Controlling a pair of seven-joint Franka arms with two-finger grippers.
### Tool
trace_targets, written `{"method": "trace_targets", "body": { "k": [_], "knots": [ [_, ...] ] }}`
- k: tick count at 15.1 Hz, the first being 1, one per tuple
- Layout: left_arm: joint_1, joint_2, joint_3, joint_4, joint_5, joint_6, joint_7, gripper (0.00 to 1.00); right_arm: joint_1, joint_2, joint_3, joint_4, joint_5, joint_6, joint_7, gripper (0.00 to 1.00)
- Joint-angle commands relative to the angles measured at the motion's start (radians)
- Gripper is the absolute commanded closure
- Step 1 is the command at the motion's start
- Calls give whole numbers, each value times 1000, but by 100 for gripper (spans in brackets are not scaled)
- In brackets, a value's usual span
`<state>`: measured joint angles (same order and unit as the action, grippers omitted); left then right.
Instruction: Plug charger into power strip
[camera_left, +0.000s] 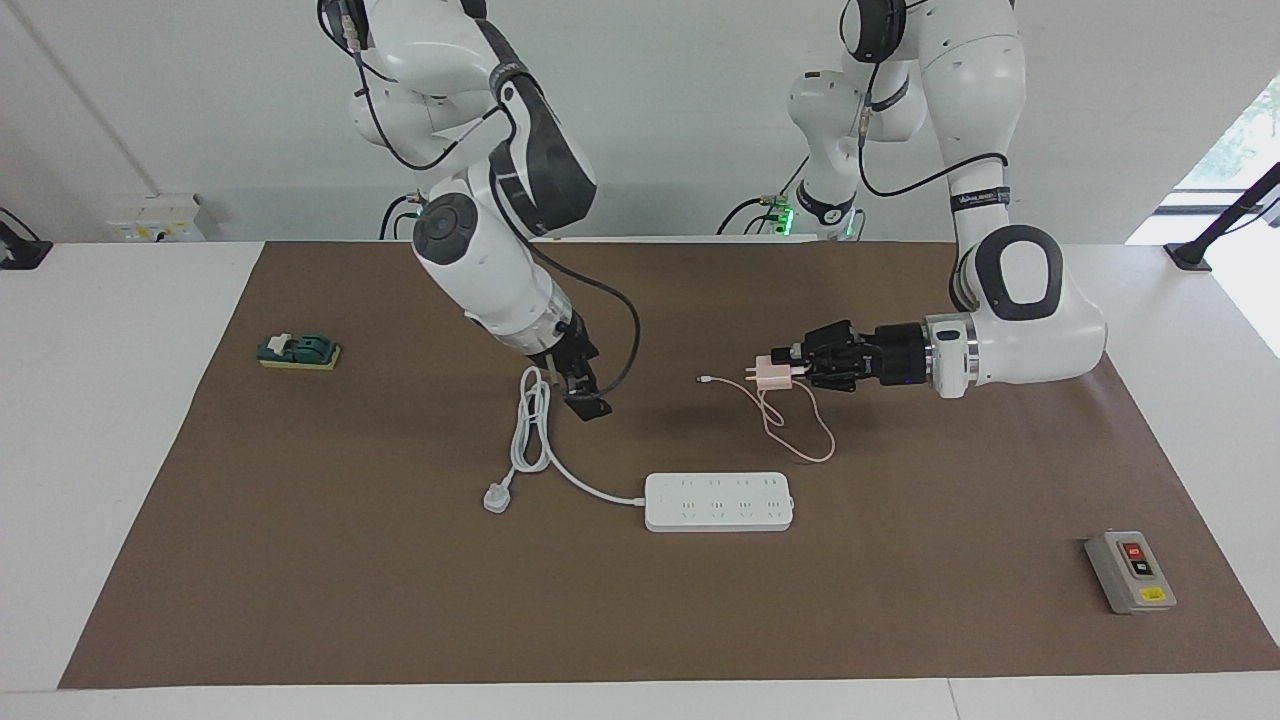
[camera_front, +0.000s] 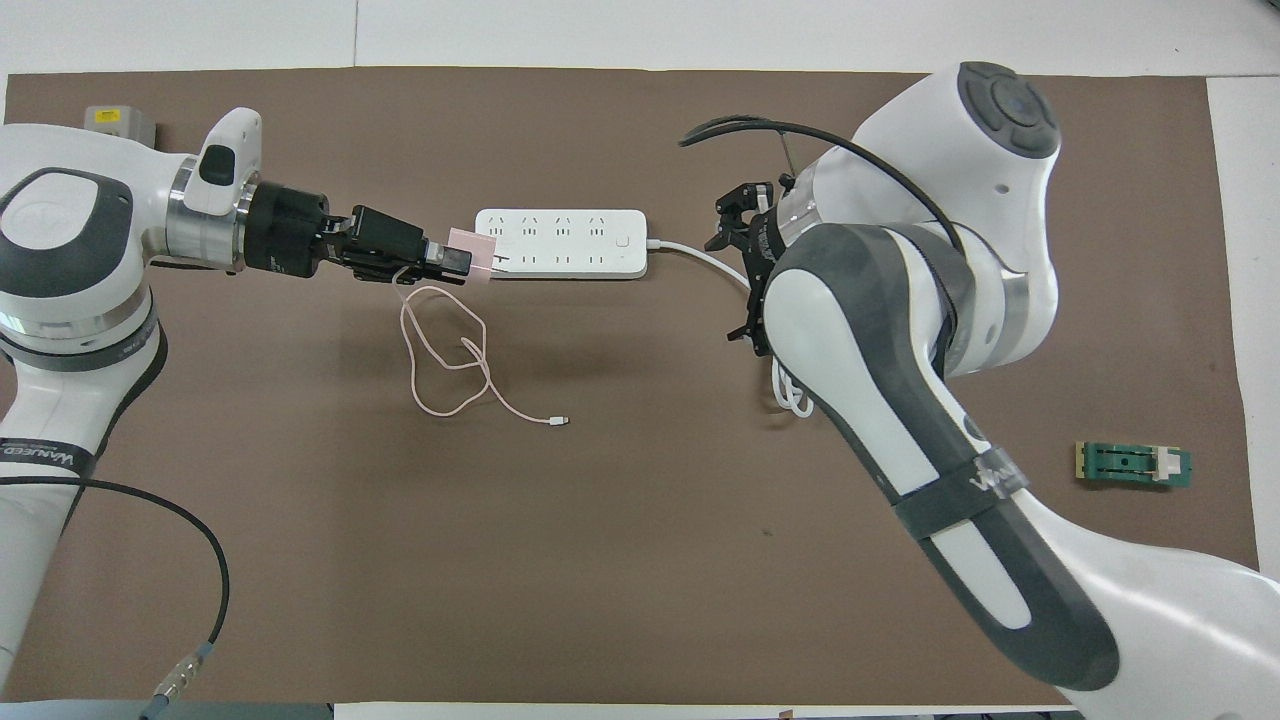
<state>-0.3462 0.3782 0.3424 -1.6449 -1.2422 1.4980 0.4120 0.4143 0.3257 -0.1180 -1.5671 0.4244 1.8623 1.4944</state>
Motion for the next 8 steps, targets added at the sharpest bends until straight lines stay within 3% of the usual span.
{"method": "trace_targets", "body": {
  "k": [1,4,8],
  "knots": [
    [35,7,-3,91,126,-45,-73,100,-40,-76,8,-47,-82,-86,-150,0],
    [65,16,-3,198,274,-106,-163,100,-74,-129,8,-45,-220,-196,-346,0],
    [75,31,-2,309,398,-163,-203,100,-167,-211,8,-47,-271,-287,-661,0]
  ]
}}
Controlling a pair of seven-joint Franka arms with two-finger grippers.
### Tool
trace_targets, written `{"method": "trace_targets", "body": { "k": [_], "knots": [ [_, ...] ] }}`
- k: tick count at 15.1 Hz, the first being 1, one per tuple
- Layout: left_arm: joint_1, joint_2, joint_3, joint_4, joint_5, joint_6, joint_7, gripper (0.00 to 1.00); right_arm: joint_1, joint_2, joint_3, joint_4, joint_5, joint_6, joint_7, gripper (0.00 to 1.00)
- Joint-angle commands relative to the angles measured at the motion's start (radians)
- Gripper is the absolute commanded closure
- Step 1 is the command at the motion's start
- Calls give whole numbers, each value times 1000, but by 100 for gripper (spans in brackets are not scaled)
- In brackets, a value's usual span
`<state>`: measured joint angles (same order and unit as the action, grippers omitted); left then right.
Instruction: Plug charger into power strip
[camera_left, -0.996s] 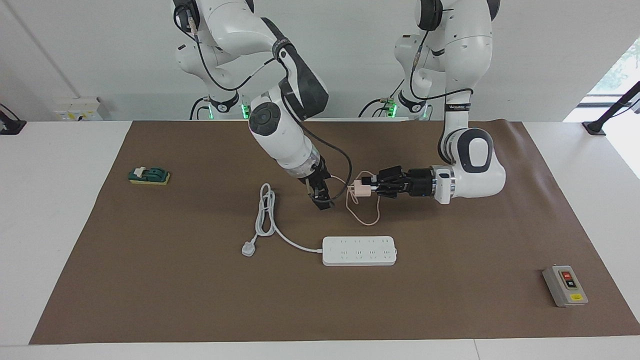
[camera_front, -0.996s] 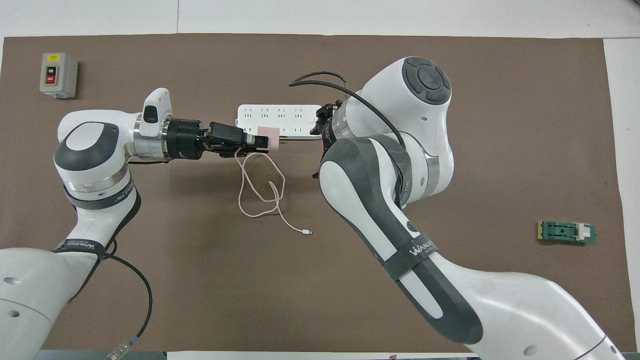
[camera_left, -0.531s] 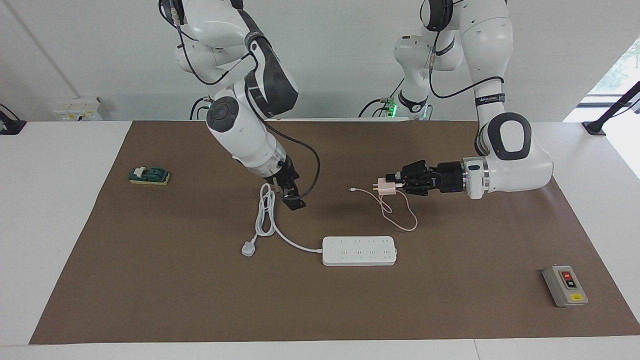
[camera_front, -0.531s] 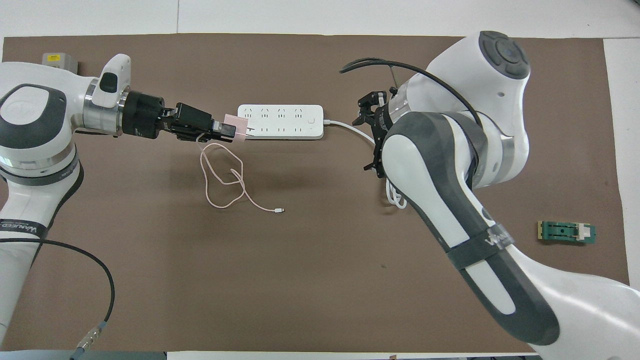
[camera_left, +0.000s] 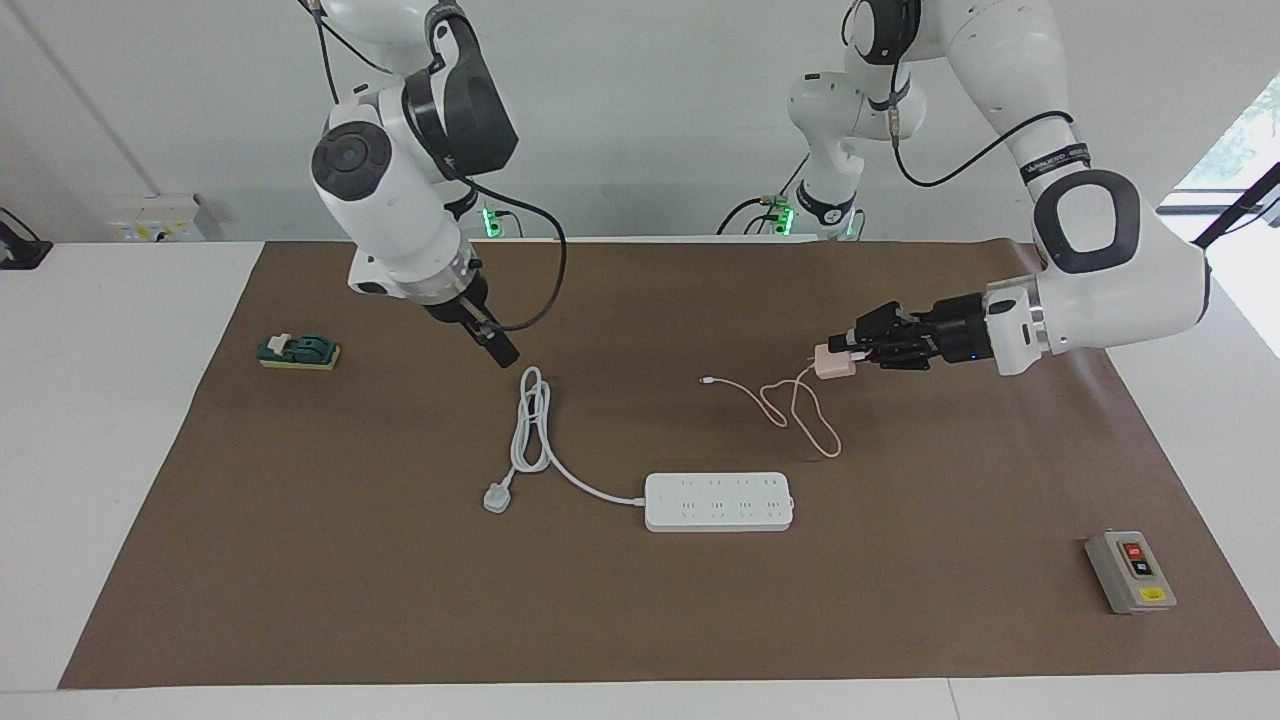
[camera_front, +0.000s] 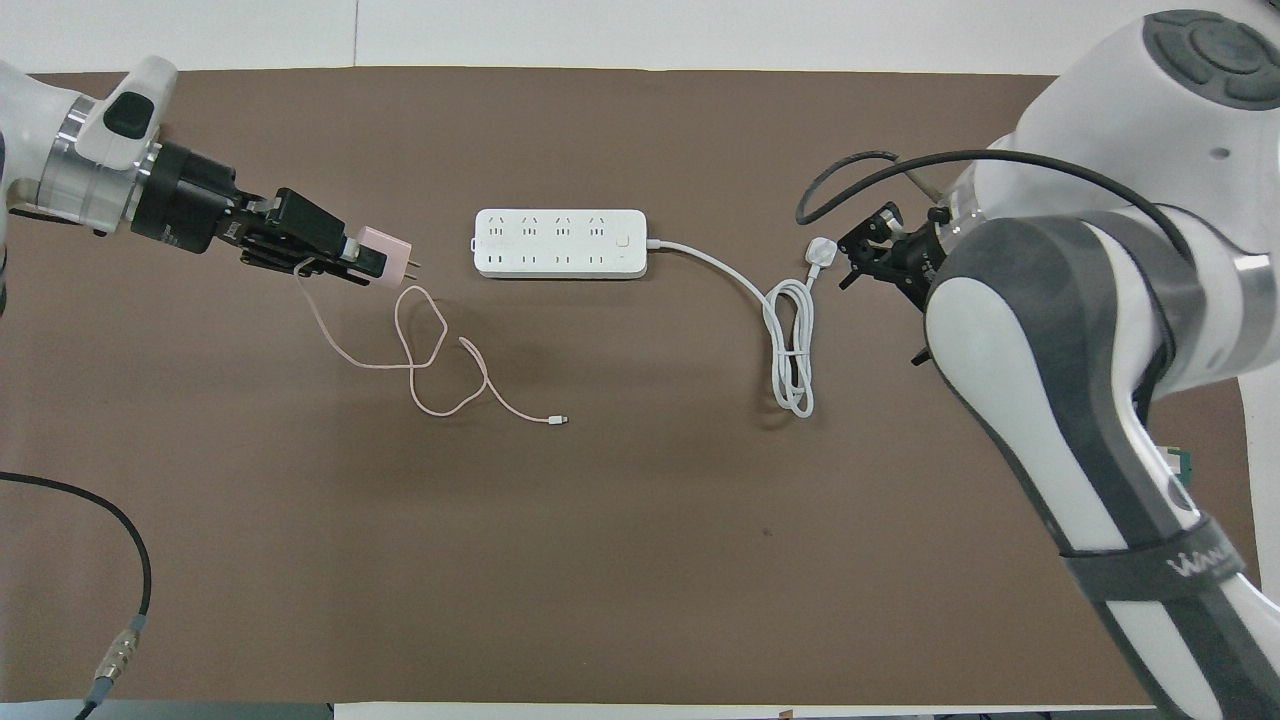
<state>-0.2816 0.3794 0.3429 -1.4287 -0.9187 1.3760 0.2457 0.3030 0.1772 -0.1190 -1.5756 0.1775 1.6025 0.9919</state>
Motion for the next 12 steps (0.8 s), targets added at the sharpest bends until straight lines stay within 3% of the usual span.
{"method": "trace_targets", "body": {
  "k": [1,6,9,12],
  "knots": [
    [10,29,-2,105,99,-41,-46,100,-79,-76,9,-40,-27,-42,-235,0],
    [-2,16,-2,132,215,-43,-55,100,-145,-119,16,-47,-85,-70,-549,0],
    [-7,12,-4,134,294,-43,-62,100,-165,-151,15,-84,-93,-73,-573,0],
    [-7,-54,-4,129,320,-22,-94,100,-166,-153,12,-74,-93,-72,-569,0]
  ]
}}
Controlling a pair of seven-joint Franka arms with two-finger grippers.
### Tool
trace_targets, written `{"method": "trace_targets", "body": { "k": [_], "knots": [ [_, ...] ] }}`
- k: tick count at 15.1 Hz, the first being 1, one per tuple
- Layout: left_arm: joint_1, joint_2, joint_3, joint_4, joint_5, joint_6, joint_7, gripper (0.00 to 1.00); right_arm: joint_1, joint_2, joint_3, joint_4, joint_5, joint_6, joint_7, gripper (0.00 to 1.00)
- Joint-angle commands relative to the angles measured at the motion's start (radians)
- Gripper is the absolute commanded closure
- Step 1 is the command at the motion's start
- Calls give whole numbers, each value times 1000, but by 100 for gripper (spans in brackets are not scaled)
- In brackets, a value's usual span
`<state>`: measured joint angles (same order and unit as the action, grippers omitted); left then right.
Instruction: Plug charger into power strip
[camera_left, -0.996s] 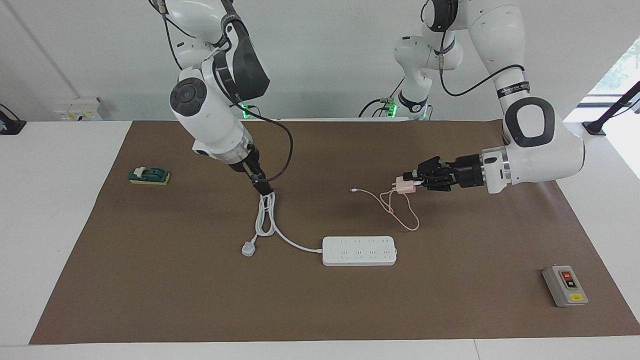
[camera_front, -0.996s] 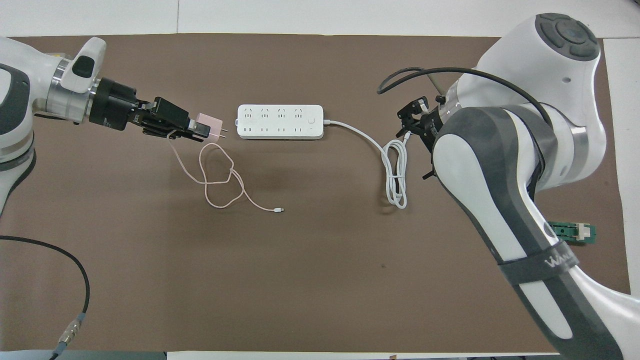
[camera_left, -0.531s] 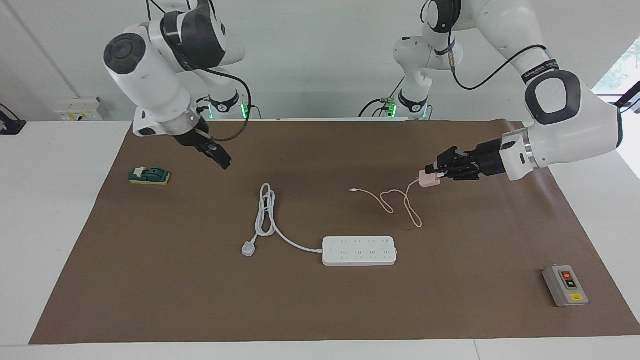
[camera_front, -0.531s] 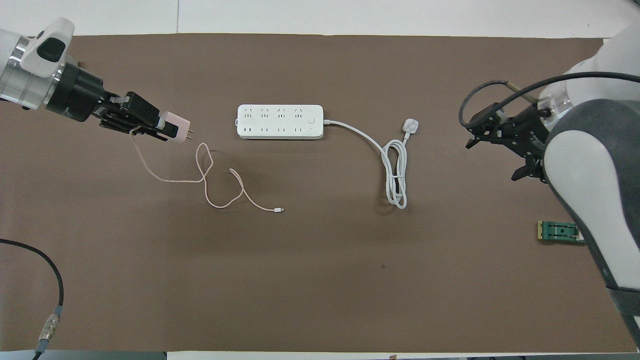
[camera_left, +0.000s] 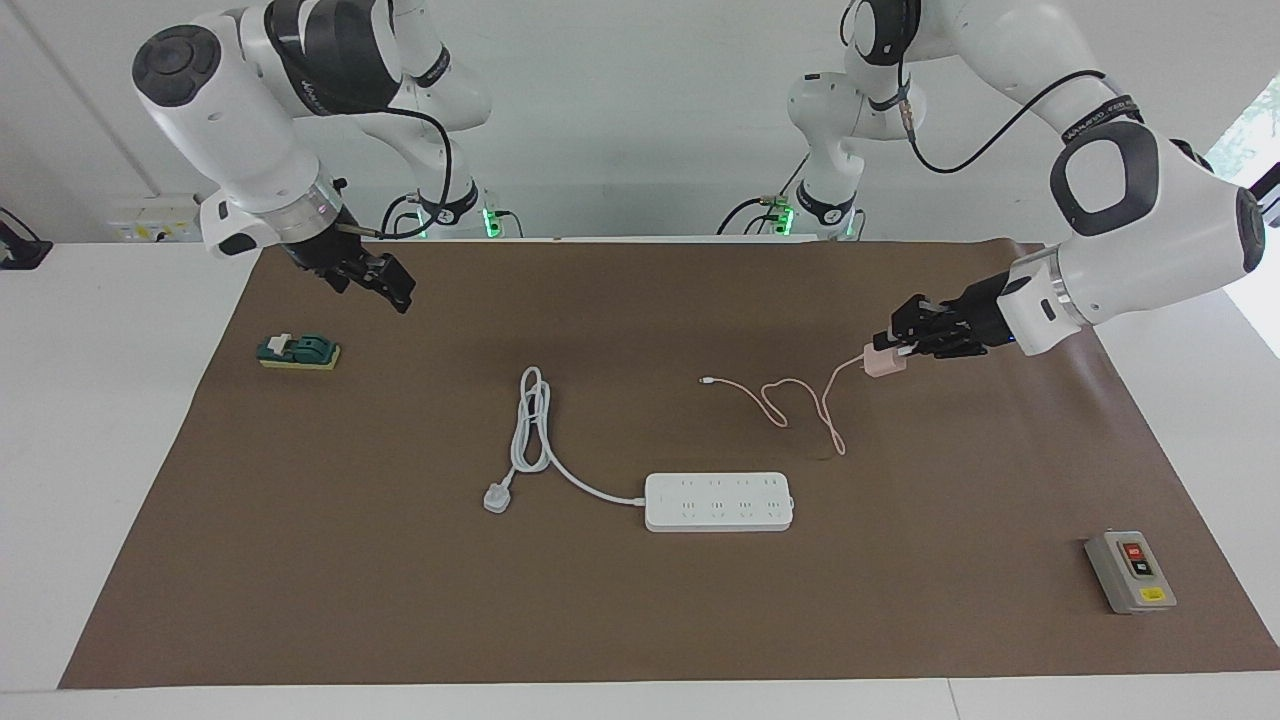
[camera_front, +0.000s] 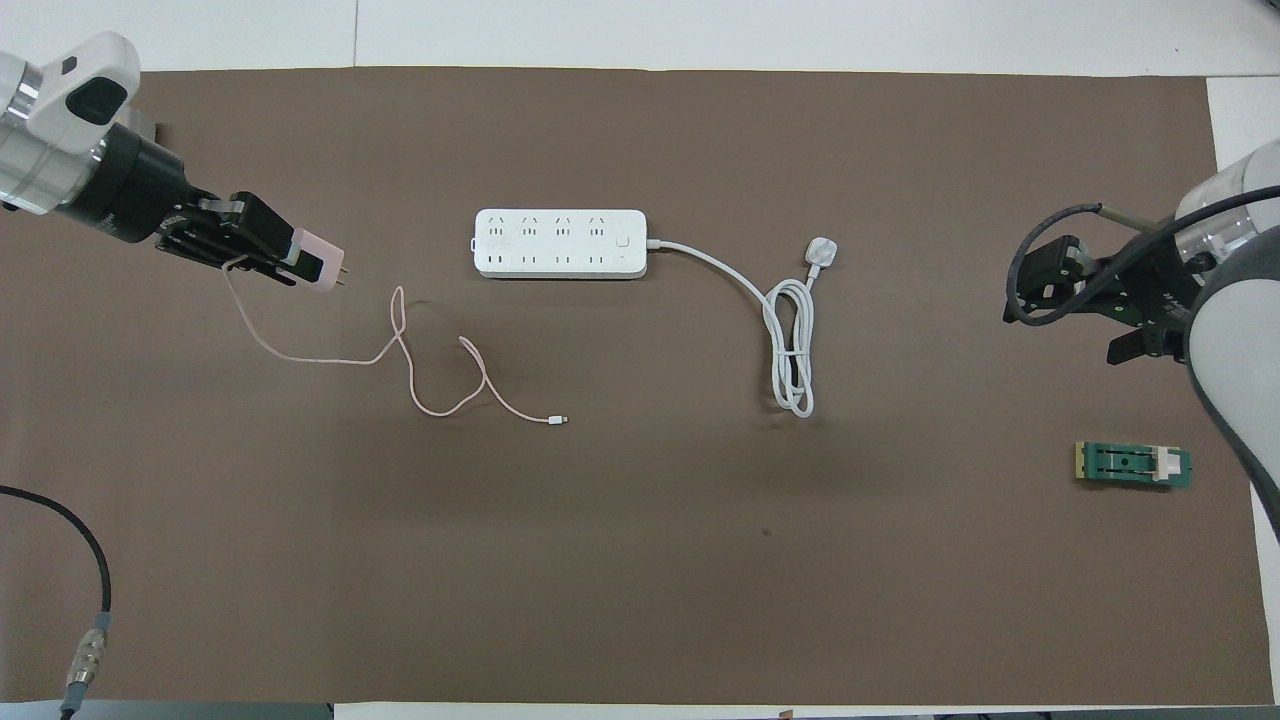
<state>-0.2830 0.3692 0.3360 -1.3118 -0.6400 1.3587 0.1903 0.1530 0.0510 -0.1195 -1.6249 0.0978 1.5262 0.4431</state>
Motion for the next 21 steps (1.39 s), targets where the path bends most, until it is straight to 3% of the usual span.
{"method": "trace_targets", "body": {
  "k": [1,9,13,21],
  "knots": [
    [-7,-44,5,14,63,-3,-58,100,-17,-26,12,-21,-13,9,-20,0],
    [-67,-44,-3,65,223,-32,-432,100,-20,-26,11,-21,-13,5,-35,0],
    [-97,-44,-2,71,218,-58,-667,100,-20,-31,-14,-19,-15,-1,-35,0],
    [-127,-35,5,74,227,-1,-710,100,-61,-33,-20,-6,-56,-34,-221,0]
  ]
}}
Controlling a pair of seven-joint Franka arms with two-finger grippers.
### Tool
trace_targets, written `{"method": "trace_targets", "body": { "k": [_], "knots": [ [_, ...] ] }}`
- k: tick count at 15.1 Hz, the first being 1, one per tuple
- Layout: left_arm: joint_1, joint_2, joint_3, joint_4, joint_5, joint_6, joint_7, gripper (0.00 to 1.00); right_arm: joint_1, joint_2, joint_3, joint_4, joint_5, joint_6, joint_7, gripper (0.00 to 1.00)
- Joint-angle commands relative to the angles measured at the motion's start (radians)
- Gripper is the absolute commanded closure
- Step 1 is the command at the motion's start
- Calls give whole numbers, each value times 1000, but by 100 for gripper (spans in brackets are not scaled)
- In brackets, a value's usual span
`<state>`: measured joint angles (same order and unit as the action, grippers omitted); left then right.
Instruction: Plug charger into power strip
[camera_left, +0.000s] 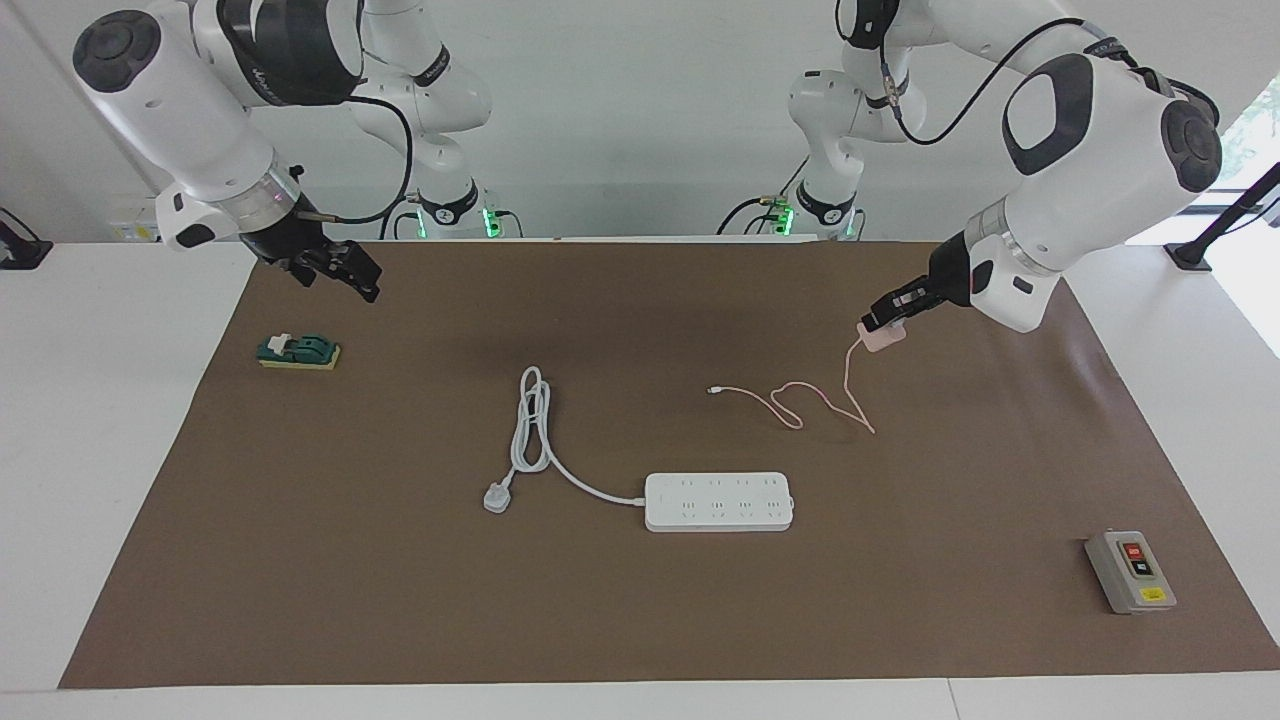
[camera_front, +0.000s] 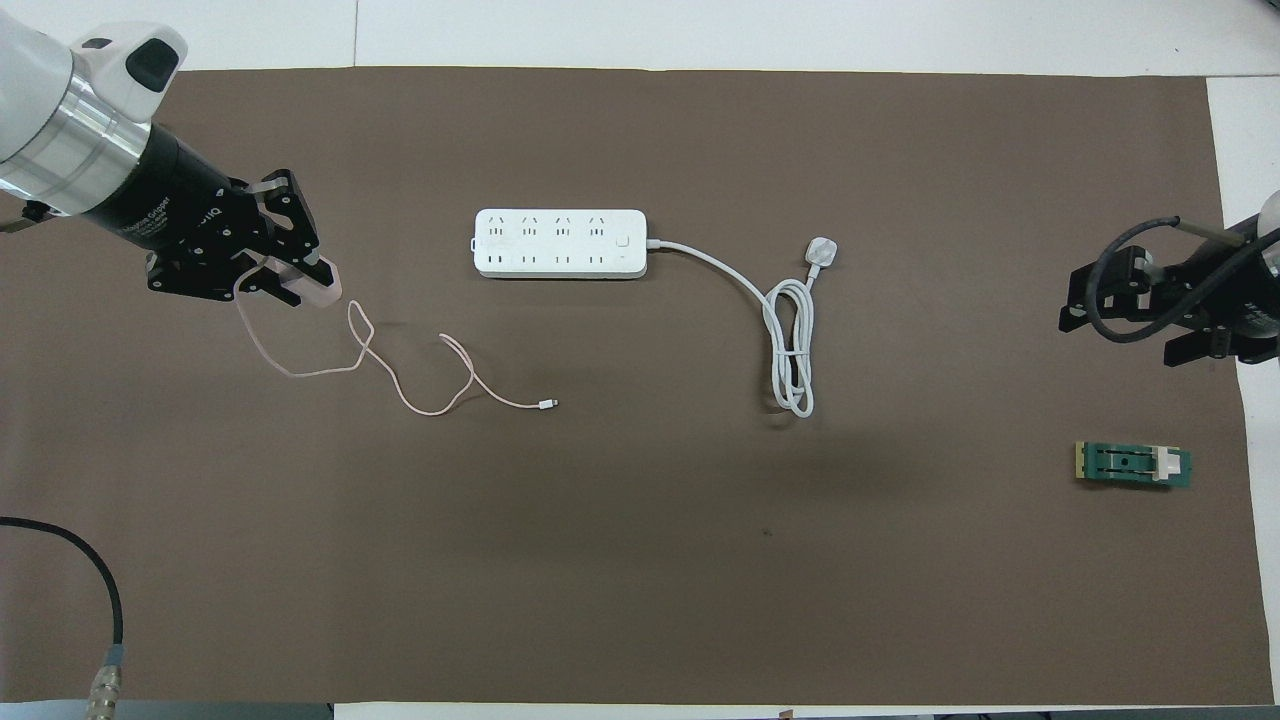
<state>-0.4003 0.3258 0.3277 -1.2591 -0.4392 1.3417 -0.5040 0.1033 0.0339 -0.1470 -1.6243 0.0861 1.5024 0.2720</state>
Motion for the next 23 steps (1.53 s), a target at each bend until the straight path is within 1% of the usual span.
{"method": "trace_targets", "body": {
  "k": [1,2,4,6,7,10,11,13,18,21,23],
  "knots": [
    [-9,12,11,24,28,49,-18,100,-11,-16,9,-6,-77,-10,-51,0],
    [-12,12,11,24,36,92,-27,100,-13,-16,9,-5,-81,-10,-57,0],
    [-25,13,11,26,94,120,-50,100,-17,-14,-3,7,-74,-13,-112,0],
    [-66,18,5,27,193,134,-193,100,-20,-11,-11,11,-72,-22,-201,0],
    [-81,35,4,27,210,167,-288,100,-20,-11,-13,11,-72,-21,-208,0],
    [-110,64,5,27,214,188,-434,100,-20,-8,-13,21,-74,-22,-211,0],
    [-117,82,4,30,212,201,-523,100,-22,-6,-9,23,-74,-22,-211,0],
    [-152,114,2,35,212,266,-667,100,-22,-6,-6,23,-74,-19,-212,0],
    [-203,199,4,33,220,359,-899,100,-20,-6,0,23,-75,-18,-212,0],
    [-241,243,4,33,267,404,-1049,100,-22,-6,1,23,-75,-18,-212,0],
    [-244,259,2,33,292,431,-1175,100,-22,-8,1,23,-75,-18,-212,0]
  ]
}}
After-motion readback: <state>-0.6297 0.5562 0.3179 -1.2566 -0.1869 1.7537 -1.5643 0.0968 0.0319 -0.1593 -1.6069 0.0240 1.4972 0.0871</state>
